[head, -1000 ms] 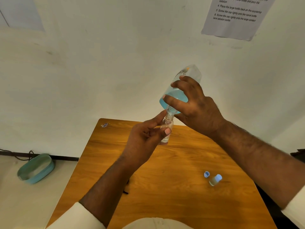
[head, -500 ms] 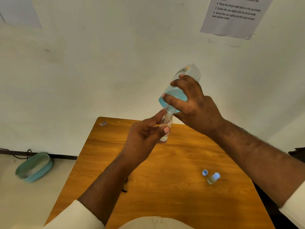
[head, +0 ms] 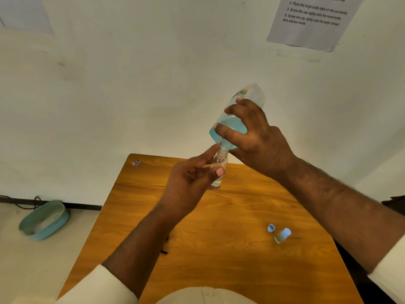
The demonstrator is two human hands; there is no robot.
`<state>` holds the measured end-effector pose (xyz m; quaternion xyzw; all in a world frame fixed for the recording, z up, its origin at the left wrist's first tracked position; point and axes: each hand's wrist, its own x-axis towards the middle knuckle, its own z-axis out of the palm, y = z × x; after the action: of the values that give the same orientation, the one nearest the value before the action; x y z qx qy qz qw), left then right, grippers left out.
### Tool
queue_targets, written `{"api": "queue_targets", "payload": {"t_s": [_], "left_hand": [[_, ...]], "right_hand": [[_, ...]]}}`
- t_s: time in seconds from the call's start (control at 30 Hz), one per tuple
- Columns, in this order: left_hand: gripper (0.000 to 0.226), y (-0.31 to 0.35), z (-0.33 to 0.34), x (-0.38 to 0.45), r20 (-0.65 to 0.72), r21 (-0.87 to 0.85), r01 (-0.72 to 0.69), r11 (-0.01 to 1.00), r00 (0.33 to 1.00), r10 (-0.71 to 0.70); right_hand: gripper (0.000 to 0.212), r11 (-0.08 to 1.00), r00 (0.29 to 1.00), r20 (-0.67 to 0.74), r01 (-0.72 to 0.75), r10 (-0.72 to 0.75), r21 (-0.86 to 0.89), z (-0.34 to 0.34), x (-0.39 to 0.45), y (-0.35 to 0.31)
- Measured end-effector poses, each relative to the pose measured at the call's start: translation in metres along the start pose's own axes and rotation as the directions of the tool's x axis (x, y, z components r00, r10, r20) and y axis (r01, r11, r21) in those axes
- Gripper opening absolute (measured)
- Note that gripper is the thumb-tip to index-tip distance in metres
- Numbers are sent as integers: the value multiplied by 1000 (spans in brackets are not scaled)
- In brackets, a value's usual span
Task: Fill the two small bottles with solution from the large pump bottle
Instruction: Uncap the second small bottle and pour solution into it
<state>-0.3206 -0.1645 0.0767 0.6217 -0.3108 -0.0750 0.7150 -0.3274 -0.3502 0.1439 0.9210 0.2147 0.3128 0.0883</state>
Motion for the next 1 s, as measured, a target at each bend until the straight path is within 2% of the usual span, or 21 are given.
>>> {"api": "queue_targets", "payload": {"t_s": [1.0], "left_hand": [[51, 5, 3, 3, -31, 56, -6, 998, 1000, 8]], "right_hand": [[55, 999, 999, -16, 31, -31, -26, -1, 5, 7]]}}
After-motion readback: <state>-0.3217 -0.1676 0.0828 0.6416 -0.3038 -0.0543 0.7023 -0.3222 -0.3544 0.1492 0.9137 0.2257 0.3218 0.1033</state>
